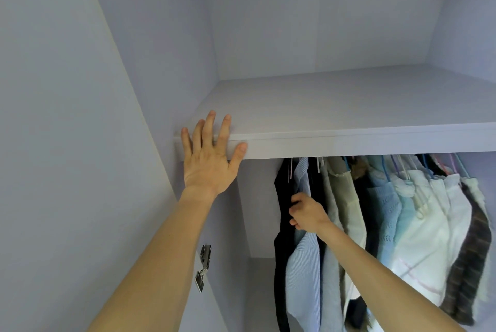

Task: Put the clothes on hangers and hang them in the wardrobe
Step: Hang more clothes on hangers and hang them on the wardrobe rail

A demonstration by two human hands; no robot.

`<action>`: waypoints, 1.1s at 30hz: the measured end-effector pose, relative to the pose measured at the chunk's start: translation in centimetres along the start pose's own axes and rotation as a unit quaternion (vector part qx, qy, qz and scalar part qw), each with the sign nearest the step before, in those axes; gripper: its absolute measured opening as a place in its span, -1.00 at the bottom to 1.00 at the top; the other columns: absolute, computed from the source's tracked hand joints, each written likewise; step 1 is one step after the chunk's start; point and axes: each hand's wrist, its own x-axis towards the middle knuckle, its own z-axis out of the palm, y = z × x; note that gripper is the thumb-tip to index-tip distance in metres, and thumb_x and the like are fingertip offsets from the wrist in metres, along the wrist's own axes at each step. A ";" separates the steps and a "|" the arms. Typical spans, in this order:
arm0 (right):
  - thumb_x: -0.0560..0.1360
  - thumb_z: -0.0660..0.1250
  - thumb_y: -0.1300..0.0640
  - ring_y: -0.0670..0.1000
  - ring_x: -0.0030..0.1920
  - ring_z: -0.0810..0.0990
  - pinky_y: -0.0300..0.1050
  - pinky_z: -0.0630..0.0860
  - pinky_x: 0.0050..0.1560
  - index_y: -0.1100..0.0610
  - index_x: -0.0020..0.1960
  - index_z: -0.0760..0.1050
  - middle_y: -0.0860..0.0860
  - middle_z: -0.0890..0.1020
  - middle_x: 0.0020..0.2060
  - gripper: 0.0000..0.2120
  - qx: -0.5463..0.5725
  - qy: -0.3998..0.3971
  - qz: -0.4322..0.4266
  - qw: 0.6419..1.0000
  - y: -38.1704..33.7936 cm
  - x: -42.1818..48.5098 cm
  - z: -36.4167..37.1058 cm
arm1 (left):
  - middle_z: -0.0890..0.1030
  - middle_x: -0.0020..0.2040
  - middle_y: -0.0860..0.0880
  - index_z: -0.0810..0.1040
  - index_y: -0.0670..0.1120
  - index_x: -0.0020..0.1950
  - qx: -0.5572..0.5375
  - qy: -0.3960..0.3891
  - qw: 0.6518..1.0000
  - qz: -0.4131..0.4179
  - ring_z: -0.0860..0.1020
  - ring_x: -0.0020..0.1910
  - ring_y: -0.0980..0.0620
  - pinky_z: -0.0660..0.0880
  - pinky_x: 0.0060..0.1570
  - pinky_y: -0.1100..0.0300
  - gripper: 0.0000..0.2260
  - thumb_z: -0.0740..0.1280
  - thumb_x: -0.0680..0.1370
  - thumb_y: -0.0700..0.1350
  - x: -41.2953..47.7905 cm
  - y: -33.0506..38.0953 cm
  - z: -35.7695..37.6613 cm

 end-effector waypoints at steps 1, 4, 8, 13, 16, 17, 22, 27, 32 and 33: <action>0.55 0.25 0.23 0.04 -0.19 0.67 -0.06 0.63 -0.09 0.15 0.30 0.43 0.07 0.66 -0.15 -0.68 -0.019 0.004 -0.004 1.000 0.5 -0.4 -0.3 | -0.10 0.63 -0.07 -0.14 0.08 0.63 0.000 -0.001 1.000 0.000 -0.04 0.59 -0.15 -0.30 0.51 -0.18 -0.36 -0.18 0.61 0.33 0.0 0.0 -0.1; 0.59 0.29 0.12 0.03 0.12 0.61 -0.14 0.52 0.16 0.14 0.38 0.40 0.05 0.61 0.17 -0.63 -0.082 0.006 -0.021 0.996 1.5 -2.3 -1.2 | -0.12 0.63 -0.08 -0.16 0.07 0.63 -0.004 -0.010 1.000 0.002 -0.06 0.59 -0.16 -0.31 0.50 -0.18 -0.37 -0.19 0.62 0.32 0.0 -0.1 -0.3; 0.60 0.28 0.04 -0.02 0.11 0.55 -0.17 0.48 0.12 0.06 0.37 0.41 0.01 0.54 0.23 -0.65 -0.120 0.011 -0.050 0.991 1.9 -5.8 -2.4 | -0.18 0.63 -0.08 -0.22 0.07 0.63 -0.027 -0.030 0.999 -0.011 -0.19 0.60 -0.13 -0.31 0.51 -0.20 -0.36 -0.16 0.62 0.31 -0.2 0.5 -0.8; 0.61 0.28 0.02 -0.12 0.19 0.54 -0.24 0.48 0.11 -0.06 0.30 0.45 -0.09 0.55 0.19 -0.73 -0.116 0.033 -0.111 0.986 2.0 -11.2 -4.1 | -0.18 0.64 -0.10 -0.15 0.07 0.64 -0.100 0.001 0.995 0.010 -0.19 0.61 -0.15 -0.17 0.52 -0.20 -0.25 0.23 0.59 0.11 -4.9 2.0 -0.2; 0.61 0.28 -0.01 -0.22 0.24 0.45 -0.27 0.36 0.19 -0.10 0.31 0.46 -0.24 0.48 0.18 -0.73 -0.150 0.051 -0.154 0.975 3.1 -14.3 -4.4 | -0.05 0.64 -0.08 0.04 0.09 0.63 -0.180 -0.056 0.982 0.014 -0.05 0.61 -0.14 0.02 0.54 -0.23 -0.29 0.30 0.56 0.01 -11.8 3.3 2.0; 0.61 0.29 -0.01 -0.25 0.21 0.45 -0.27 0.36 0.22 -0.12 0.30 0.46 -0.28 0.46 0.21 -0.73 -0.160 0.048 -0.168 0.971 3.6 -15.2 -4.3 | 0.00 0.64 -0.07 0.11 0.08 0.62 -0.209 -0.087 0.974 0.002 -0.01 0.61 -0.13 0.08 0.52 -0.23 -0.34 0.29 0.56 0.00 -14.5 3.7 2.8; 0.61 0.26 -0.02 -0.30 0.34 0.34 -0.34 0.24 0.31 -0.15 0.30 0.45 -0.34 0.36 0.36 -0.73 -0.221 -0.029 -0.241 0.945 6.5 -17.2 -2.6 | -0.01 0.64 0.04 0.12 0.11 0.61 -0.221 -0.270 0.932 -0.101 -0.08 0.61 0.03 -0.07 0.57 -0.12 -0.46 0.18 0.64 0.04 -27.2 5.1 4.3; 0.62 0.25 -0.04 -0.21 0.39 0.31 -0.40 0.20 0.28 -0.12 0.34 0.49 -0.28 0.39 0.36 -0.70 -0.287 -0.150 -0.307 0.895 9.4 -18.0 0.9 | 0.09 0.62 0.12 0.14 0.19 0.59 -0.150 -0.338 0.893 -0.257 -0.01 0.61 0.02 -0.09 0.56 -0.07 -0.50 0.14 0.65 0.07 -37.4 5.2 2.2; 0.55 0.13 -0.12 -0.06 0.41 0.37 -0.32 0.14 0.40 -0.03 0.32 0.56 -0.11 0.52 0.35 -0.56 -0.331 -0.303 -0.372 0.813 13.4 -21.2 5.4 | 0.31 0.55 0.10 0.27 0.18 0.54 -0.090 -0.314 0.845 -0.424 0.22 0.55 -0.01 0.16 0.51 -0.06 -0.53 0.18 0.61 0.09 -47.9 8.2 -2.1; 0.56 0.14 -0.10 -0.06 0.44 0.34 -0.35 0.09 0.40 -0.03 0.34 0.55 -0.11 0.50 0.37 -0.57 -0.339 -0.346 -0.378 0.789 14.2 -22.5 6.2 | 0.33 0.54 0.10 0.30 0.17 0.53 -0.085 -0.311 0.827 -0.461 0.24 0.54 0.00 0.17 0.50 -0.05 -0.53 0.18 0.61 0.09 -50.5 9.3 -3.3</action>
